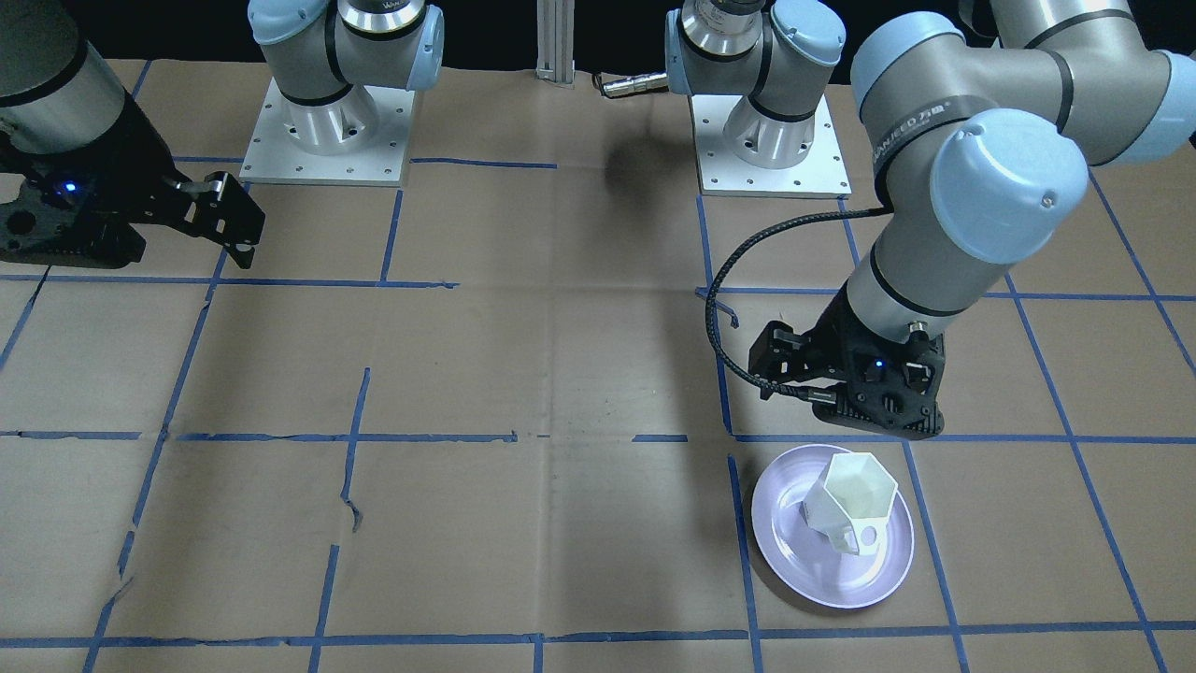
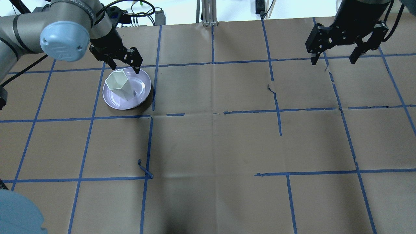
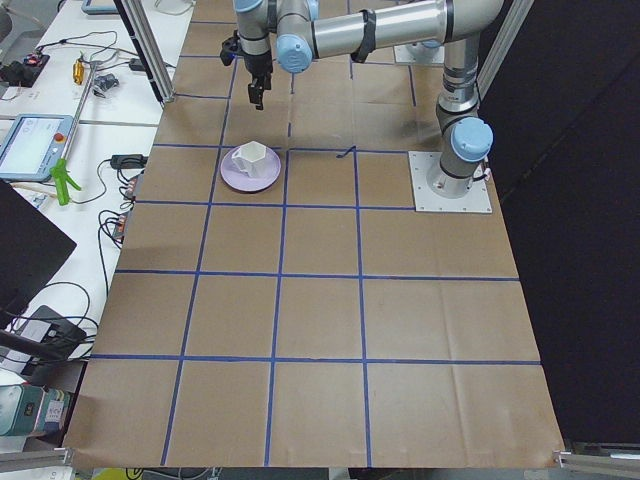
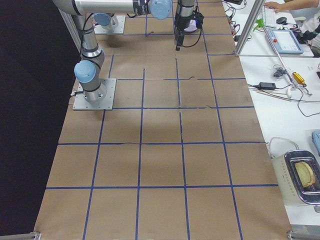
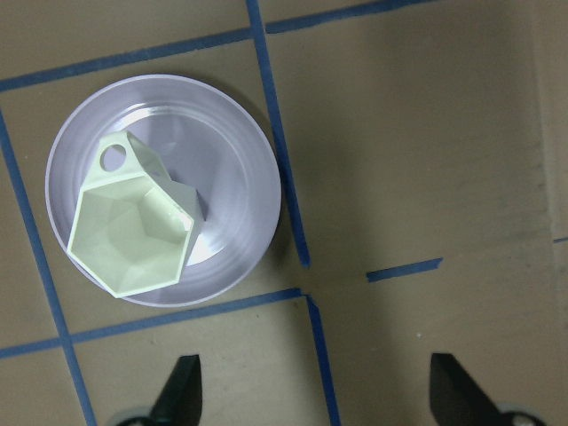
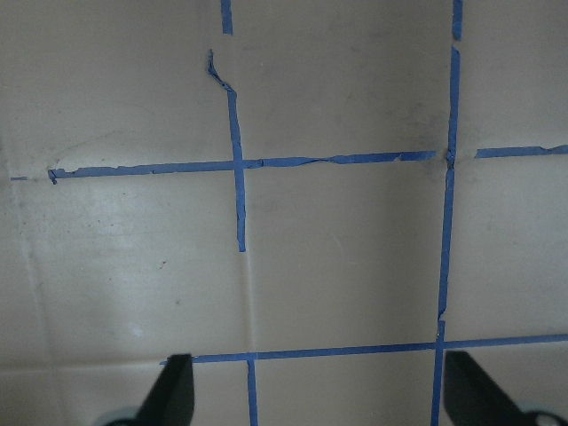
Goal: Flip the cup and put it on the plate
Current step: 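Raise the open left gripper away from the cup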
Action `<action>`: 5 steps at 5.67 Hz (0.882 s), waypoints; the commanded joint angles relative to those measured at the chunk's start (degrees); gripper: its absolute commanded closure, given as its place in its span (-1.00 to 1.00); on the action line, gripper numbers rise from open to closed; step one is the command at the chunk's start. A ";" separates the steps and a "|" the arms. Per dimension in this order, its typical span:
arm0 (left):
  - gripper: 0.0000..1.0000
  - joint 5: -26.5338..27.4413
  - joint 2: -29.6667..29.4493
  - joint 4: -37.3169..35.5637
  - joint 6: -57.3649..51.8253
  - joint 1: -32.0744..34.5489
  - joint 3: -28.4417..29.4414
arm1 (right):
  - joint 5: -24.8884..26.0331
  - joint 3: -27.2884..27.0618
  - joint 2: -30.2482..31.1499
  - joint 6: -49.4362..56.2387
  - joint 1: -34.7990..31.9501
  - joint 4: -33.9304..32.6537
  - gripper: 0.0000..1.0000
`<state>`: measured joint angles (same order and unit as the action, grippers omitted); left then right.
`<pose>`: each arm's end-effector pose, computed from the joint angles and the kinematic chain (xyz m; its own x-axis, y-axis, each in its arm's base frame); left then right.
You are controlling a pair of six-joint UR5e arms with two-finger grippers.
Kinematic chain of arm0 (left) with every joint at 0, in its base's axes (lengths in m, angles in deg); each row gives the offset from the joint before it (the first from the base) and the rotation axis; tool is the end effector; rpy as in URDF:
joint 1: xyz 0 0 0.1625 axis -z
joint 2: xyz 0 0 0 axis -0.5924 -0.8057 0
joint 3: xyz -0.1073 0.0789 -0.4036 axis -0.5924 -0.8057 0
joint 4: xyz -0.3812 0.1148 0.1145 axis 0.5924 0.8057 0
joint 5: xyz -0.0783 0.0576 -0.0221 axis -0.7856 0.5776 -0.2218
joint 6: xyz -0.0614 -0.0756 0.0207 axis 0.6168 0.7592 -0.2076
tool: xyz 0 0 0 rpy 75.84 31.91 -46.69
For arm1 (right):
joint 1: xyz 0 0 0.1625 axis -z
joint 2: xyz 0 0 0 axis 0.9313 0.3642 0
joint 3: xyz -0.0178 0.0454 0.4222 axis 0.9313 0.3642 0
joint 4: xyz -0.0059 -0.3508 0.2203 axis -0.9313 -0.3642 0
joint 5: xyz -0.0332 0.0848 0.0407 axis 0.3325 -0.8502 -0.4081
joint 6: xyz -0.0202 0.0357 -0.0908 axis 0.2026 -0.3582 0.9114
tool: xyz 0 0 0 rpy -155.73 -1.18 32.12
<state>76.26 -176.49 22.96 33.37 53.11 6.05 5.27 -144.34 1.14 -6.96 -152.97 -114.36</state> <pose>-0.1299 -0.5971 0.4223 -0.9837 0.1777 0.0267 0.1779 0.9840 0.0053 0.0776 -0.5337 0.4961 -0.9989 0.0380 0.0286 0.0403 0.9956 0.0848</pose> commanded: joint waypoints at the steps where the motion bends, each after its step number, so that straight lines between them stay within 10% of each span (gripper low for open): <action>1: -0.96 -0.22 6.18 6.45 4.65 1.71 1.03 | 0.00 0.00 0.01 0.00 -0.04 0.00 -1.00; 5: -0.96 1.26 10.96 10.26 3.88 1.27 -0.55 | 0.00 0.00 0.01 0.00 -0.04 0.00 -1.00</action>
<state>76.98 -165.86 33.24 37.48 54.61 5.58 5.27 -144.34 1.14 -6.95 -153.01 -114.37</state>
